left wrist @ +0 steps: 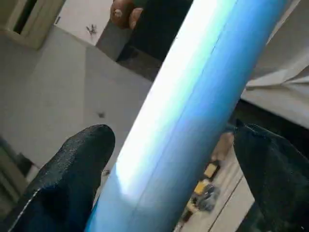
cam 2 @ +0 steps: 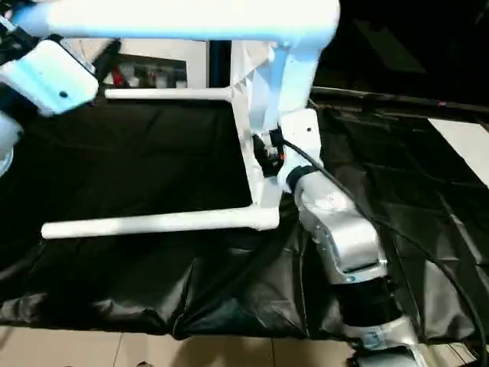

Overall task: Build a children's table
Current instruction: Flip table

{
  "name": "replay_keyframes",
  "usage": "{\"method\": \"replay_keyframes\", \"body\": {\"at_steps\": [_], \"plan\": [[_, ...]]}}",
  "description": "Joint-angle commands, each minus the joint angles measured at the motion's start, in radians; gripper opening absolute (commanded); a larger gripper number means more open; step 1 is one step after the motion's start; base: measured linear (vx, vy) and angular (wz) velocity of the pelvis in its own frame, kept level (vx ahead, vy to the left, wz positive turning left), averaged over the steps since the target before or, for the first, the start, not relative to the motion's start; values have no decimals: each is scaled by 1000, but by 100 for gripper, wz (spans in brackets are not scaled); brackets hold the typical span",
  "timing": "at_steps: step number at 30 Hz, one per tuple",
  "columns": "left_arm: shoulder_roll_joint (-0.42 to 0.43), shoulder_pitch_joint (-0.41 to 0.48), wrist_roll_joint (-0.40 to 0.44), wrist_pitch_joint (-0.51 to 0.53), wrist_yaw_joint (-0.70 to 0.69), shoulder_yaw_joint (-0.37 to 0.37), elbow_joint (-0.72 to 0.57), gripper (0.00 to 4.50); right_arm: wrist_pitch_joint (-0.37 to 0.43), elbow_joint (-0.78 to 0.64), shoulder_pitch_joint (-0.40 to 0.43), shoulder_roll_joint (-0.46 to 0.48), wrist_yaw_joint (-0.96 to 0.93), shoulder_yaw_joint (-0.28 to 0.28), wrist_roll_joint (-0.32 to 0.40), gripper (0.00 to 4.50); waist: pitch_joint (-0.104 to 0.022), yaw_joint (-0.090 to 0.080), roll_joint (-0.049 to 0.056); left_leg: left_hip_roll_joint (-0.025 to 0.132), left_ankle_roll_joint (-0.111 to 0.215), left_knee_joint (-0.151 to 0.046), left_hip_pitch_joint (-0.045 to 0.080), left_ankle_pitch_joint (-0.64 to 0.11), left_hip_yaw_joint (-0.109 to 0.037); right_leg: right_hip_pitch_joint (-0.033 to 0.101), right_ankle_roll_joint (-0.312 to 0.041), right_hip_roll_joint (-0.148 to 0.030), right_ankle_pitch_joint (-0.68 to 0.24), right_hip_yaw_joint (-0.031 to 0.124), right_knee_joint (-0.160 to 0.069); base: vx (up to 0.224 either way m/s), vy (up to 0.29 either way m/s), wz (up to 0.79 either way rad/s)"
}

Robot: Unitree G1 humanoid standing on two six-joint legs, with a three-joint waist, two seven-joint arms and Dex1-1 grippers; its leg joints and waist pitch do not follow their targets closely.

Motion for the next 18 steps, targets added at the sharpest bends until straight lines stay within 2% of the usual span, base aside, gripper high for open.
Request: {"method": "replay_keyframes", "body": {"at_steps": [1,2,3,5,6,8,9,11,12,13,17,18], "plan": [[2,-15,24,-23,6,-34,30,450,-24,-60,25,-25,94,23,14,352,-57,2,29,24,-94,-72,16,-225,-13,39,-94,-58,-132,42,-74,0,0,0],[-1,-18,25,-30,10,-36,39,450,-24,-74,35,-38,126,23,29,352,-57,3,41,23,-94,-71,16,-230,-14,38,-98,-58,-131,42,-72,0,0,0],[-7,-23,27,-38,15,-39,51,422,-34,-91,48,-59,162,21,37,355,-58,1,35,23,-87,-71,15,-230,-14,41,-102,-58,-127,42,-75,0,0,0],[-14,-25,31,-49,16,-39,61,416,-43,-104,60,-80,191,15,41,355,-58,3,33,24,-80,-70,16,-220,-13,41,-115,-59,-120,42,-74,0,0,0],[-20,-26,33,-52,14,-43,66,402,-54,-110,66,-95,214,12,45,355,-58,5,44,23,-79,-69,16,-219,-14,40,-122,-59,-120,43,-73,0,0,0],[-32,-28,26,-59,0,-47,76,387,-70,-119,75,-119,251,5,53,355,-56,7,37,24,-74,-69,17,-230,-12,39,-126,-59,-141,42,-78,0,0,0],[-35,-28,21,-62,-5,-48,79,372,-73,-121,77,-125,261,3,57,355,-56,10,43,23,-72,-69,16,-235,-11,39,-127,-60,-156,43,-80,0,0,0],[-41,-28,16,-65,-14,-50,85,366,-76,-126,83,-137,279,-3,63,355,-56,14,41,23,-66,-69,15,-227,-12,40,-125,-61,-169,43,-80,0,0,0],[-43,-27,17,-68,-18,-54,90,352,-76,-126,86,-145,290,-10,63,355,-55,17,49,23,-65,-68,16,-231,-13,38,-123,-61,-180,43,-81,0,0,0],[-46,-25,12,-67,-22,-55,94,338,-73,-125,88,-150,291,-13,58,355,-54,17,44,22,-61,-69,16,-244,-11,37,-119,-60,-203,42,-85,0,0,0],[-50,-22,7,-62,-31,-56,97,319,-57,-113,89,-150,280,-19,43,355,-52,19,45,22,-57,-72,15,-262,-14,35,-103,-61,-274,41,-90,0,0,0],[-56,-18,-3,-52,-42,-55,97,302,-63,-80,83,-149,250,2,-3,355,-52,19,46,22,-58,-72,17,-268,-14,34,-101,-61,-285,41,-92,0,0,0]]}}
